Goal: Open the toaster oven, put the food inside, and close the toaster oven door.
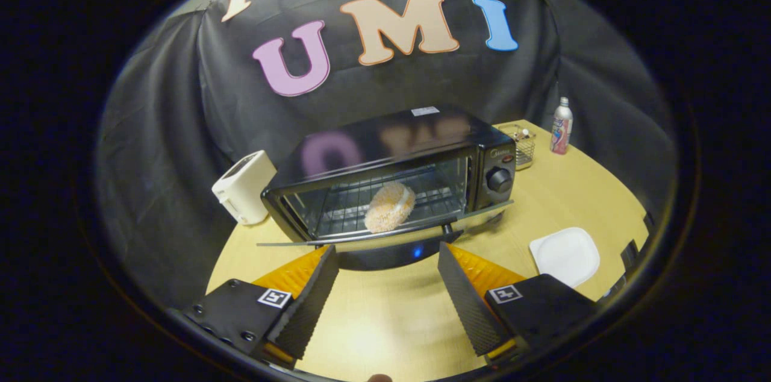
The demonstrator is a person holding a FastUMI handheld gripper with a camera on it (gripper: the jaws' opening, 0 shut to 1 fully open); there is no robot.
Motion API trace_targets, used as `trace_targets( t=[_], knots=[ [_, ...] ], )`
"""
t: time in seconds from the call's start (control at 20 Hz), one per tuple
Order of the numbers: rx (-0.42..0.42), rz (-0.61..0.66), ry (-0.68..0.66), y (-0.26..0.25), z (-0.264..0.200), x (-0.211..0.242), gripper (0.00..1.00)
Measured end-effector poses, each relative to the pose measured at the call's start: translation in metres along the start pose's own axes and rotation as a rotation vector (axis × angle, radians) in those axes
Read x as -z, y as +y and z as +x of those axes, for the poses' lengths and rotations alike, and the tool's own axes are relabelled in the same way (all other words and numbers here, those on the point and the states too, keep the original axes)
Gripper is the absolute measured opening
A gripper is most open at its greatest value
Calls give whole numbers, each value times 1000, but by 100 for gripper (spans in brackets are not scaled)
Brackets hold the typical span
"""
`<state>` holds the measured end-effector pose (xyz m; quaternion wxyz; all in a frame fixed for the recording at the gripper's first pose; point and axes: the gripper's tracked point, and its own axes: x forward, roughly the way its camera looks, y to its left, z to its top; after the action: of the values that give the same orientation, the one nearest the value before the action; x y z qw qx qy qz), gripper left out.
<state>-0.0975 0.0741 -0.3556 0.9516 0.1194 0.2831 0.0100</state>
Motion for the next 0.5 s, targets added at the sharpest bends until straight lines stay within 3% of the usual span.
trace_targets(
  t=[0.2, 0.5],
  knots=[
    [16, -99, 45, 3, 22, 4, 100],
    [-7, -83, -2, 17, 40, -26, 100]
  ],
)
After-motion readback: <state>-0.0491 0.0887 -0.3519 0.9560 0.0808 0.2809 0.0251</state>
